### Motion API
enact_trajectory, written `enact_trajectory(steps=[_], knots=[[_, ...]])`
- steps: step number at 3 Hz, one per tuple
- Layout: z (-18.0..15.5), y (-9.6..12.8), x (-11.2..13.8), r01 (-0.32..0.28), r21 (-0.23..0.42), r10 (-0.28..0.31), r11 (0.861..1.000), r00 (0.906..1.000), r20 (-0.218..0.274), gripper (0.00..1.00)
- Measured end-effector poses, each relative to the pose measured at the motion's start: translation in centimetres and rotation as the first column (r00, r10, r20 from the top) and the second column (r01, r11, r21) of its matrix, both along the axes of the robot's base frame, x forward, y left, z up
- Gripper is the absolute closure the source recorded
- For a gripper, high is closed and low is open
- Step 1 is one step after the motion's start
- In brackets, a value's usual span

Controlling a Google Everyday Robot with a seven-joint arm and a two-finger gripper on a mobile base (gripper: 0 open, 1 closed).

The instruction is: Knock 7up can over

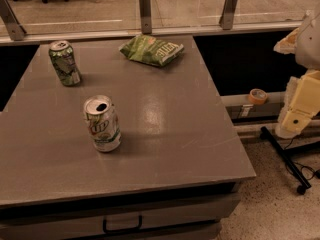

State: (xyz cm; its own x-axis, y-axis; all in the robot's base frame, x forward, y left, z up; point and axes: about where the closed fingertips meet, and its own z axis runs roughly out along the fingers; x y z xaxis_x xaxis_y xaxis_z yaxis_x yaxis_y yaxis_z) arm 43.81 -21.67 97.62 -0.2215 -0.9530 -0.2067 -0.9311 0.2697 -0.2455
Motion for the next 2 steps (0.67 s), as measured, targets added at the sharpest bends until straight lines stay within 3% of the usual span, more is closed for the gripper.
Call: enact_trajectory(steps=[2], knots=[[0.19,0.15,0.02,0.000,0.011,0.000,1.000,1.0000,0.007,0.00]])
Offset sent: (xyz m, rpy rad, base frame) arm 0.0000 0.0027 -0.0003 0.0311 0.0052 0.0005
